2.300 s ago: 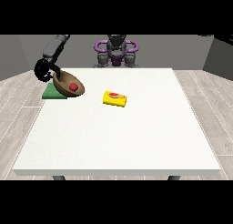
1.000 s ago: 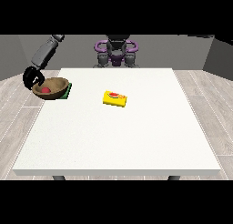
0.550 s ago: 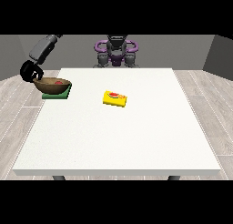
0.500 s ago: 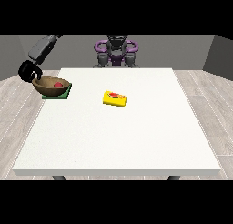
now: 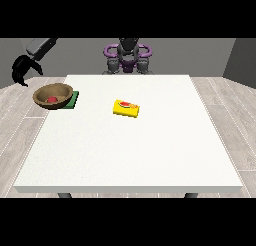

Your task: Pick the cup and pour the ball into the bowl, then pick the bowl and place it on the pad

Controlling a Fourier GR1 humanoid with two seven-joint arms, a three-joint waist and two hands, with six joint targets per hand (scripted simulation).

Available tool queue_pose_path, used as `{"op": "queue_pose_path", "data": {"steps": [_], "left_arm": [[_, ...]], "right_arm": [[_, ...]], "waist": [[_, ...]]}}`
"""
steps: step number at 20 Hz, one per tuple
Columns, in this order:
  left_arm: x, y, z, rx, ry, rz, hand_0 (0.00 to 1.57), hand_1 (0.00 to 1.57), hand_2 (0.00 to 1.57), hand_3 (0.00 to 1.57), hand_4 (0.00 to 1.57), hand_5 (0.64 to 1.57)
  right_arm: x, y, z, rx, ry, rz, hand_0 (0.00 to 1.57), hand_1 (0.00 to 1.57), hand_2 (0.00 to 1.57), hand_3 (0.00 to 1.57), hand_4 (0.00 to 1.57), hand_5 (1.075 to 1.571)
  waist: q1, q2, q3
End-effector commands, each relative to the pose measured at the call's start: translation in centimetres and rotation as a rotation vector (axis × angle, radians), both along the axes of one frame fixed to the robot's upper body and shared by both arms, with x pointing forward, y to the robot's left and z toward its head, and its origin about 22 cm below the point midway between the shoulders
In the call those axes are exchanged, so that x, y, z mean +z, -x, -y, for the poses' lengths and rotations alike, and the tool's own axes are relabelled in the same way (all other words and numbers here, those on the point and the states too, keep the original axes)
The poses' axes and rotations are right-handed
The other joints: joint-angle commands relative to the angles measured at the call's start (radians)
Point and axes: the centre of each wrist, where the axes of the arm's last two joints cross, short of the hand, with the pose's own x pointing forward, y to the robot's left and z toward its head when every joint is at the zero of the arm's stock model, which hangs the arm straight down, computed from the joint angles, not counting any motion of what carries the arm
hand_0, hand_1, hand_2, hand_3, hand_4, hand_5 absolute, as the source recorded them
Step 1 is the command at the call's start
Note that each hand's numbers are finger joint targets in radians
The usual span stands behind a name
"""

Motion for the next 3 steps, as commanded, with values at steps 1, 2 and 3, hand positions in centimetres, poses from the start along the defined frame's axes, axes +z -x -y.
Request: {"op": "queue_pose_path", "data": {"steps": [1,2,3], "left_arm": [[-3.0,-1.3,1.9,-0.023,0.045,-0.157,0.00,0.00,0.00,0.00,0.98,1.570],[-4.3,-1.4,1.8,0.006,0.047,-0.160,0.00,0.00,0.00,0.00,0.98,1.570],[-5.4,-1.3,1.5,0.017,0.034,-0.247,0.00,0.00,0.00,0.00,0.98,1.570]], "right_arm": [[2.1,-1.6,-0.8,0.098,0.019,-0.009,0.00,0.00,0.00,0.00,0.44,1.255],[4.2,-3.0,-1.6,0.142,0.019,0.069,0.00,0.00,0.00,0.00,0.66,1.233],[2.4,-4.7,-4.5,0.184,-0.007,0.057,0.00,0.00,0.00,0.00,0.70,1.219]], "waist": [[-0.036,-0.182,-0.0026],[-0.064,-0.181,-0.0039],[-0.062,-0.267,-0.0056]]}}
